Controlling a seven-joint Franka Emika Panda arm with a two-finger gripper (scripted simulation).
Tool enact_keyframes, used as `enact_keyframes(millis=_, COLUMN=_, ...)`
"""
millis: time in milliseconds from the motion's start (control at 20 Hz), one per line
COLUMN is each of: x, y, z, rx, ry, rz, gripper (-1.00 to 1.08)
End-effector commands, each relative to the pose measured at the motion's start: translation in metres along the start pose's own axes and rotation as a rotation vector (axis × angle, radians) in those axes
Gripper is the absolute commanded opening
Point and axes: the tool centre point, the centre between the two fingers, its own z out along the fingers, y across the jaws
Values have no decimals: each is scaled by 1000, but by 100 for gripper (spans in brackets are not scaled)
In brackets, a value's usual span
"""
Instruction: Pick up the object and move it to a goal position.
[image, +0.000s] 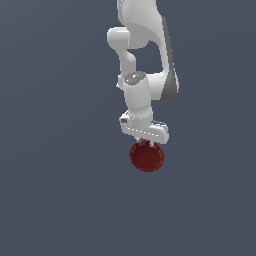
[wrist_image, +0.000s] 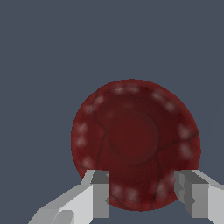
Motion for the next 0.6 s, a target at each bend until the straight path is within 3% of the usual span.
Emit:
enact_keyframes(millis=0, x=-6, y=1, z=7, rx=24, ry=21, rz=97, gripper=28)
enact_keyframes(millis=550, x=-33, y=23, z=29, rx=81, ry=115, rz=502, gripper=28)
